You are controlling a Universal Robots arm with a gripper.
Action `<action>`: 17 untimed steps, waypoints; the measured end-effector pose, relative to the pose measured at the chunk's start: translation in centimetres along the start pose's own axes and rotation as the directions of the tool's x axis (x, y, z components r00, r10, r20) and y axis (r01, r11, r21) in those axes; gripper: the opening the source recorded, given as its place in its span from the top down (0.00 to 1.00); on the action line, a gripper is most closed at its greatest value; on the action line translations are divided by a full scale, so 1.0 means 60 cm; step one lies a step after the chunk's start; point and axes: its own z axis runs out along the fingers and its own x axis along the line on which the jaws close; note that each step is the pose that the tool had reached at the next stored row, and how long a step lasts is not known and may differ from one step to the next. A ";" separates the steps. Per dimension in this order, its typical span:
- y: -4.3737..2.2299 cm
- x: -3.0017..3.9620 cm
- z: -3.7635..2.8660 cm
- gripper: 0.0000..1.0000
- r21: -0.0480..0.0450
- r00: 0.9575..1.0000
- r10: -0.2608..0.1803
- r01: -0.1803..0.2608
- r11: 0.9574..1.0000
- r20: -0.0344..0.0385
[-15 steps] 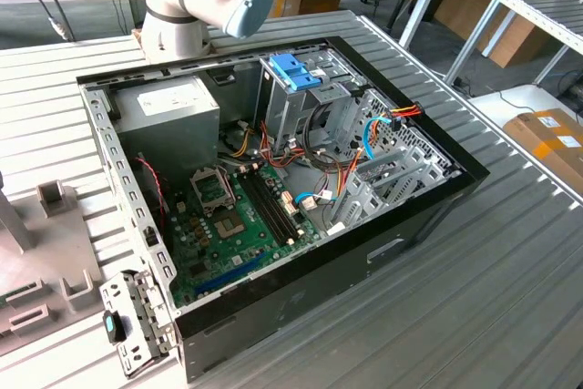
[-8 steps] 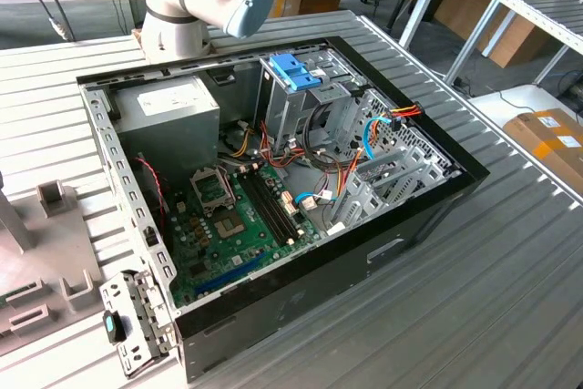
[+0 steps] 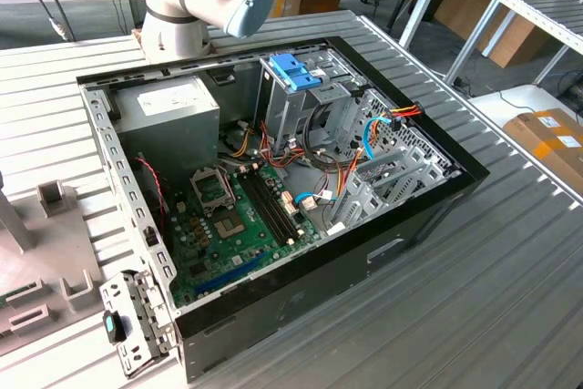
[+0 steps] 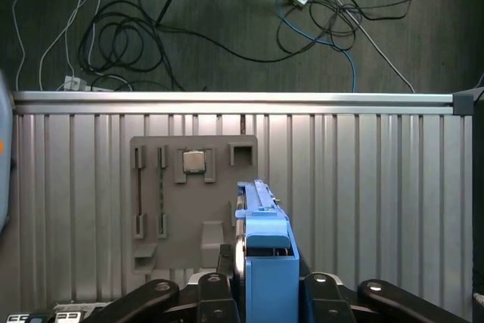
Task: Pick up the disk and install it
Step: 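Pick up the disk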
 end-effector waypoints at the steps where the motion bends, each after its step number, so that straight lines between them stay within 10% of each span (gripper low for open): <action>1: 0.000 0.000 0.000 0.63 0.000 1.000 0.000 0.000 1.000 0.000; 17: -0.013 0.006 0.000 0.63 0.000 1.000 0.000 0.000 1.000 0.000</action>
